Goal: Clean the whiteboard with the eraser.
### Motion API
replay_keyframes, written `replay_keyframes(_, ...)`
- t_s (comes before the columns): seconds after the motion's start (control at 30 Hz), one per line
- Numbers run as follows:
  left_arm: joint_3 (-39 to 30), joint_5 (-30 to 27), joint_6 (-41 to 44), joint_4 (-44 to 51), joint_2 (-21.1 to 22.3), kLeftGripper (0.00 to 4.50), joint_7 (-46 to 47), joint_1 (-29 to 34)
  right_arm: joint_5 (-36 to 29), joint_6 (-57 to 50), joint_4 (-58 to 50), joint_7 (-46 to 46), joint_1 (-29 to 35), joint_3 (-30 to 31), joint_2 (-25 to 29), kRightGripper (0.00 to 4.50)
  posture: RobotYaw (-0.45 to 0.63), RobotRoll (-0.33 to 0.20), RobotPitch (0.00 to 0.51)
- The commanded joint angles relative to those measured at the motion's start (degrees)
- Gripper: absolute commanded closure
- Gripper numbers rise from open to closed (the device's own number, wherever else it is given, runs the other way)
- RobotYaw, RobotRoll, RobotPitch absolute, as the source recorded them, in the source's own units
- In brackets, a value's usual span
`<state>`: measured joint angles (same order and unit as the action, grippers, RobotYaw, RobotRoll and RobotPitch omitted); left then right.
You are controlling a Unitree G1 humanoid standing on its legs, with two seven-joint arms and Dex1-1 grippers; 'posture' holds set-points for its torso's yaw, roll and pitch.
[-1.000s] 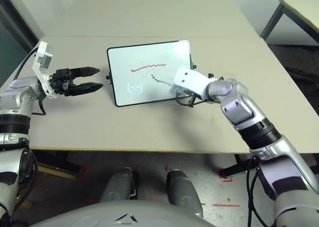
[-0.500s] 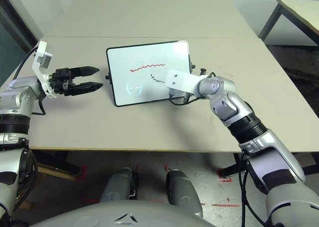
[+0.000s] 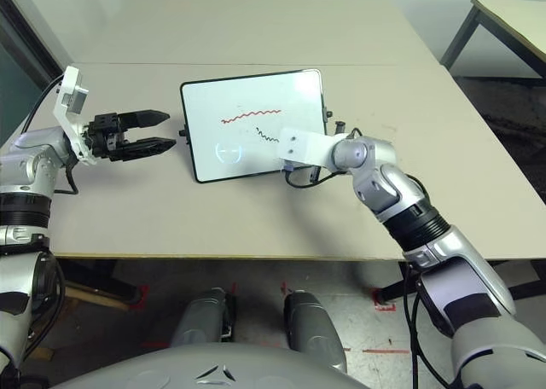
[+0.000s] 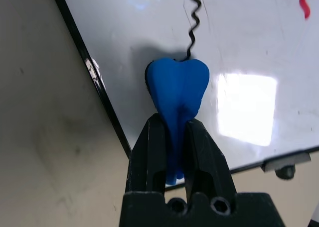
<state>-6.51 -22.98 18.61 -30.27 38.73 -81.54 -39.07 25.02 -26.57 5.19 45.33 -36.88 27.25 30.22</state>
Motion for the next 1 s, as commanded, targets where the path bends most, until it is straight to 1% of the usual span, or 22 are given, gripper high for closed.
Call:
replay_keyframes(0.03, 0.1, -0.1, -0.2, -0.1, 0.3, 0.0, 0.1, -0.2, 0.8, -0.3, 0.0, 0.8, 0.0, 1.9, -1.8, 4.22, 0.21, 0.0, 0.047)
replay_keyframes(0.3, -0.1, -0.3, -0.1, 0.2, 0.4, 0.0, 0.3, -0.3, 1.8, 0.4, 0.8, 0.1, -1.3, 2.9, -5.9, 4.22, 0.22, 0.0, 0.05)
replay_keyframes(0.47, -0.1, -0.4, -0.1, 0.3, 0.3, 0.0, 0.5, -0.3, 2.0, 0.1, 1.8, 0.2, -1.5, 2.0, -5.6, 4.22, 0.23, 0.0, 0.05)
replay_keyframes(0.7, -0.1, -0.3, -0.2, 0.1, 0.4, 0.0, 0.5, -0.5, 1.7, 1.1, 3.3, 0.3, -0.8, -0.2, -0.8, 4.22, 0.23, 0.0, 0.05)
replay_keyframes(1.0, 0.2, -0.1, -0.5, -0.8, 0.0, 0.0, 0.2, -1.1, 1.4, 3.9, 3.6, 1.5, 2.9, -1.6, 6.2, 4.22, 0.2, 0.0, 0.055)
